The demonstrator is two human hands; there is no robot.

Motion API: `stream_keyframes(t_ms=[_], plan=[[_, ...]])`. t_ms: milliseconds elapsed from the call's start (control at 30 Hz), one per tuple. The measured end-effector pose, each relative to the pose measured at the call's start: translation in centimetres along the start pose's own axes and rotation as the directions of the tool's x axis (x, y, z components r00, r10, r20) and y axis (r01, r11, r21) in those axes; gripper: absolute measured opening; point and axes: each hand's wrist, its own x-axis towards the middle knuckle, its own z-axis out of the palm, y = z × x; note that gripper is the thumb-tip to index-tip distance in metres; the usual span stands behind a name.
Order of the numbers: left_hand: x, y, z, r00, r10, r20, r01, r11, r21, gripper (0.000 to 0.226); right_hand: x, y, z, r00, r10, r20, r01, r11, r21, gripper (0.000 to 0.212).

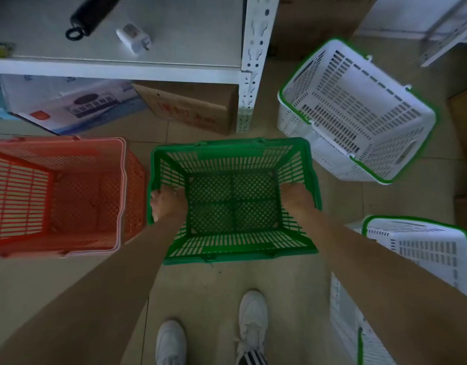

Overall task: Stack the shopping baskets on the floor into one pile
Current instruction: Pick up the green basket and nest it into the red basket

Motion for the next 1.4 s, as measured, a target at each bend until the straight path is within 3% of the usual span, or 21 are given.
stream_keyframes(t_ms=[67,167,267,367,467,667,933,1400], plan=[[0.6,-0.1,-0.2,0.992,-0.071,-0.103,0.071,0.997,-0.006,0.047,0.7,0.0,-0.5,0.994,-0.045,-0.1,0.042,0.998,-0.037,0.04],[1.7,-0.9,0.1,0.973,-0.111,-0.203,0.108,0.994,-0.023,0.051,2.2,0.7,-0.9,0.95,-0.076,-0.302,0.006,0.974,-0.227,0.027],[2.8,-1.8,1.1,0.961,-0.136,-0.243,0.124,0.99,-0.064,0.055,2.5,1.2,-1.2,0.886,-0.096,-0.454,-0.026,0.967,-0.255,0.036],[3.1,-2.0,1.9,0.956,-0.212,-0.202,0.177,0.968,-0.175,0.061,3.3,1.8,-1.4,0.914,0.006,-0.406,-0.095,0.975,-0.2,0.051],[3.4,-2.2,2.5,0.948,-0.27,-0.168,0.239,0.953,-0.188,0.064,4.5,2.4,-1.2,0.949,0.141,-0.283,-0.173,0.981,-0.09,0.051],[5.2,-3.8,2.1,0.946,-0.294,-0.14,0.261,0.941,-0.216,0.056,5.2,4.1,-2.5,0.987,0.093,-0.134,-0.095,0.995,-0.012,0.041],[3.2,-2.8,1.2,0.9,-0.376,-0.222,0.314,0.91,-0.27,0.048,4.2,3.8,-2.8,0.968,0.163,-0.193,-0.163,0.987,0.014,0.044],[-2.0,-0.1,-6.8,0.864,-0.359,-0.353,0.29,0.928,-0.232,0.044,-3.4,-1.2,-8.5,0.936,0.049,-0.347,-0.072,0.996,-0.056,0.045]])
